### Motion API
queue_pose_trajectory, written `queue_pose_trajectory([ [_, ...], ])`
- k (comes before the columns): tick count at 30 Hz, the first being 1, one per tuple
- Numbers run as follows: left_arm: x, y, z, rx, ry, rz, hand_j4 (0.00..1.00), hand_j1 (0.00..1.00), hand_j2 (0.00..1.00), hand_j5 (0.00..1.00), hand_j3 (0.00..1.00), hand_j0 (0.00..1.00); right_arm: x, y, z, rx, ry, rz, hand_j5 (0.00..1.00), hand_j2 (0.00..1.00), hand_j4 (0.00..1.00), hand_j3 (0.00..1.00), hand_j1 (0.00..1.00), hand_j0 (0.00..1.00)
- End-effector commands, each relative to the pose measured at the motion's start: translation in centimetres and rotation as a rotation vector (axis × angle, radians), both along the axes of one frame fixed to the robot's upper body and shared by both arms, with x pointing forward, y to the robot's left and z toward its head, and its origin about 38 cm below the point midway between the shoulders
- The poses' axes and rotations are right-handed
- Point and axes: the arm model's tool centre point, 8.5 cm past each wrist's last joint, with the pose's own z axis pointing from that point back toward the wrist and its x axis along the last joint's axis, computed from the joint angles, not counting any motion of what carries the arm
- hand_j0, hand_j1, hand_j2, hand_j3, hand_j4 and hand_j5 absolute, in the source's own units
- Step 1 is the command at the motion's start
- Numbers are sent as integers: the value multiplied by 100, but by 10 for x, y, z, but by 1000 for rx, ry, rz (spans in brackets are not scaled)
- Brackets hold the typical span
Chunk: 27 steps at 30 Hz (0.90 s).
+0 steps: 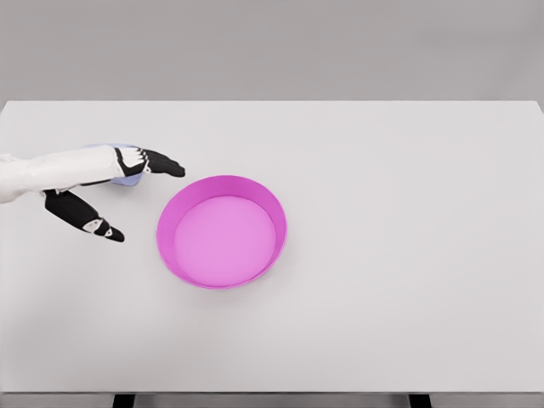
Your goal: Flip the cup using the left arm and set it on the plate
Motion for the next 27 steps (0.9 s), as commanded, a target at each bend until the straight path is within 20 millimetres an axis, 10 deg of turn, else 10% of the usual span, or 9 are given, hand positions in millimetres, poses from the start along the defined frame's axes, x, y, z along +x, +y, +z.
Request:
queue_pose_trajectory([
  [1, -1, -1, 1, -6, 3, -1, 100, 100, 100, 100, 100, 100, 0, 0, 0, 0, -1, -3, 100, 100, 100, 100, 100, 100],
  [7, 40, 53, 10, 34, -31, 195, 100, 100, 100, 100, 100, 100, -1, 0, 0, -1, 2, -2, 100, 100, 100, 100, 100, 100],
  [27, 96, 77, -56, 135, 62, 378, 100, 100, 100, 100, 100, 100, -1, 0, 0, -1, 2, -3, 100, 100, 100, 100, 100, 100],
])
